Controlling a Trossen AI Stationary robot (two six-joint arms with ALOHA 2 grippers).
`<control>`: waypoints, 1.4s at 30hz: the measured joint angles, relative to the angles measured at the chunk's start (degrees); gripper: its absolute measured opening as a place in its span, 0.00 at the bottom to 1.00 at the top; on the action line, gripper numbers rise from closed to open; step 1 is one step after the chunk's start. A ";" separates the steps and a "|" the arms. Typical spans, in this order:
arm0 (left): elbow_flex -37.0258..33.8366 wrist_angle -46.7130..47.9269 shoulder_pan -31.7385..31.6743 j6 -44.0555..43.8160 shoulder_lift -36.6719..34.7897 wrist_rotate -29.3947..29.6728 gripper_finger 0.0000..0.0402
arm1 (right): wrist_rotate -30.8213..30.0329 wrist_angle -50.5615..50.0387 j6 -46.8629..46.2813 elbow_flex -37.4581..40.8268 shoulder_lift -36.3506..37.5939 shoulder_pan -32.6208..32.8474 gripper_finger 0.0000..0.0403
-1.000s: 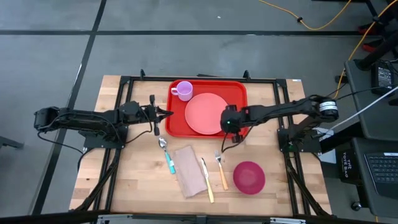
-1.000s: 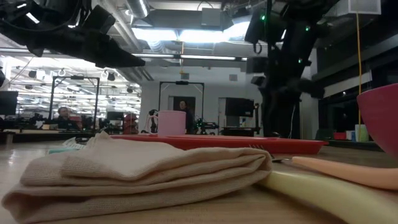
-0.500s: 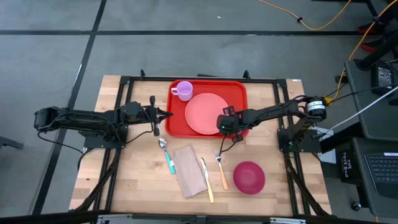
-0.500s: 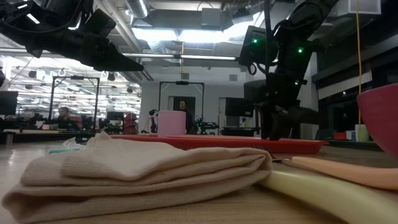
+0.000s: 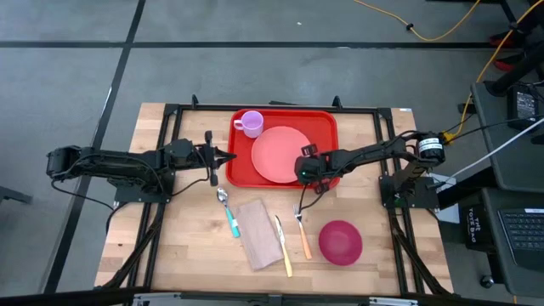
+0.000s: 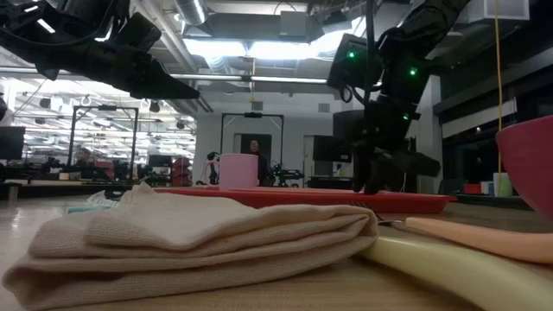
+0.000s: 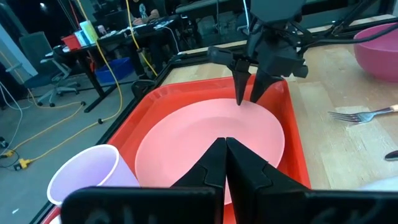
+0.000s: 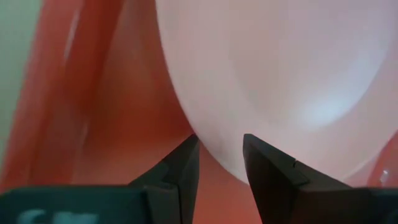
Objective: Set up tray
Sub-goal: Put the light pink plate in the middle of the red tray
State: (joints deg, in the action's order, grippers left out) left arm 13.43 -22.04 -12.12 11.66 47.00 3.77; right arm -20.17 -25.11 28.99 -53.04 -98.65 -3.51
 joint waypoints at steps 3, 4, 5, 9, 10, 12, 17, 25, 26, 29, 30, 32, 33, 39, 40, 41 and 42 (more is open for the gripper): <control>0.00 0.00 0.00 0.00 0.00 0.00 0.00 | 0.78 1.25 0.02 0.00 0.00 0.00 0.32; 0.00 0.00 0.00 0.00 0.00 0.00 0.00 | 0.78 1.42 0.02 0.00 0.01 0.00 0.32; 0.00 0.00 0.00 0.00 0.00 0.00 0.00 | 0.78 1.44 0.02 0.00 0.00 0.00 0.32; 0.00 0.01 0.00 -0.01 0.00 0.00 0.01 | 0.78 1.38 0.02 0.00 0.02 0.00 0.32; 0.00 0.00 0.00 0.00 0.00 0.00 0.01 | 0.78 1.38 0.02 0.00 0.00 0.00 0.32; 0.00 0.00 0.00 0.00 0.00 0.00 0.01 | 0.78 1.38 0.02 0.00 0.00 0.00 0.32; 0.00 0.02 0.00 -0.02 0.00 0.00 0.00 | 2.32 1.38 0.00 0.00 0.02 0.00 0.32; 0.00 0.02 0.00 0.00 0.00 0.00 0.01 | 1.97 1.42 -0.15 0.00 0.00 -0.01 0.32; 0.00 0.02 0.00 0.00 0.00 0.00 0.01 | 1.98 1.44 -0.15 0.00 0.00 -0.02 0.32; 0.00 0.02 0.00 0.00 0.02 0.00 0.00 | 1.93 1.77 -0.22 0.00 -0.84 -0.04 0.32; 0.00 0.02 0.00 -0.01 0.01 0.00 0.00 | 1.86 1.81 -0.24 0.04 -1.34 -0.04 0.32; 0.00 0.04 0.00 0.00 0.02 -0.01 0.01 | 1.31 2.17 -0.20 -0.04 -2.41 -0.04 0.32; 0.00 0.04 0.00 0.00 0.01 -0.09 0.01 | 0.90 2.19 -0.17 -0.10 -2.81 -0.02 0.32; 0.00 0.07 0.02 0.00 0.02 -0.39 0.01 | -3.44 2.71 -0.22 -0.15 -3.76 -0.04 0.32; 0.00 0.09 0.01 -0.01 0.02 -0.39 0.00 | -3.58 2.72 -0.22 -0.14 -3.78 -0.02 0.32; 0.00 0.08 0.02 0.00 0.02 -0.39 0.00 | -3.63 2.74 -0.22 -0.13 -3.78 0.00 0.32; 0.00 0.08 0.02 0.00 0.02 -0.42 0.00 | -3.56 2.76 -0.22 -0.13 -3.78 -0.02 0.32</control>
State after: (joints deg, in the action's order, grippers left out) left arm 13.43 -21.96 -12.10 11.66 47.03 3.36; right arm -23.74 -22.35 28.77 -53.17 -102.43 -3.53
